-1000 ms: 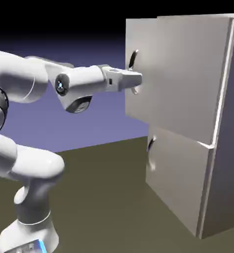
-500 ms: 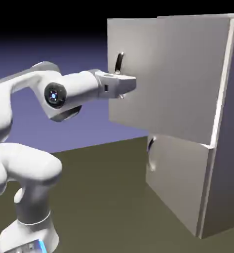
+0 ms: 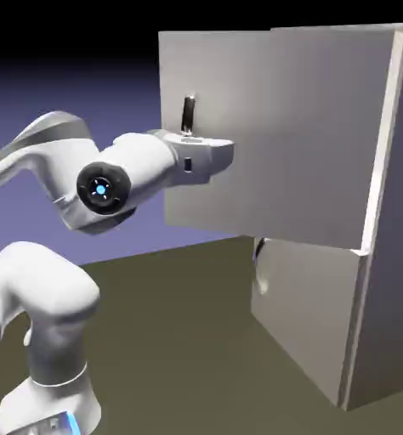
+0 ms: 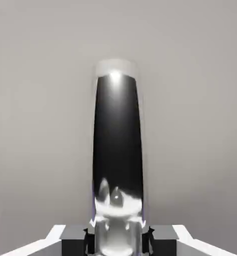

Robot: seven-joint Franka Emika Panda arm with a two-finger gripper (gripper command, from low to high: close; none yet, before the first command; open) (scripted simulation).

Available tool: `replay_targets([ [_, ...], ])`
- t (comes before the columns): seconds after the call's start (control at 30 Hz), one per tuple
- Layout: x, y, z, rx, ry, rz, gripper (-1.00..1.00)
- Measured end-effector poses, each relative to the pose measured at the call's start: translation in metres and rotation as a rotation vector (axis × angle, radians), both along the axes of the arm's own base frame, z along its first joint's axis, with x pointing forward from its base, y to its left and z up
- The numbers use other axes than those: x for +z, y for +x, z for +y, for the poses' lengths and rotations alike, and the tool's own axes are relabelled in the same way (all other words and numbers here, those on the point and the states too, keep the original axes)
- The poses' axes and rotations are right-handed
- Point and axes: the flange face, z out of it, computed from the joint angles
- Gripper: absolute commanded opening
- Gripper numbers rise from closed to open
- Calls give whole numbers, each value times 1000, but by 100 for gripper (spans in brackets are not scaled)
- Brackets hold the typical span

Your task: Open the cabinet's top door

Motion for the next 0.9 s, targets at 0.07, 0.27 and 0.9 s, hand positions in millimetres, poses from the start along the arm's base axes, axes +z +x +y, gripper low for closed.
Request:
replay_targets([
  [0.07, 0, -4, -15, 42, 4, 1, -100],
  [0.27, 0, -11, -66, 187, 4, 1, -100],
  [0.9, 0, 13, -220, 631, 4, 2, 100],
])
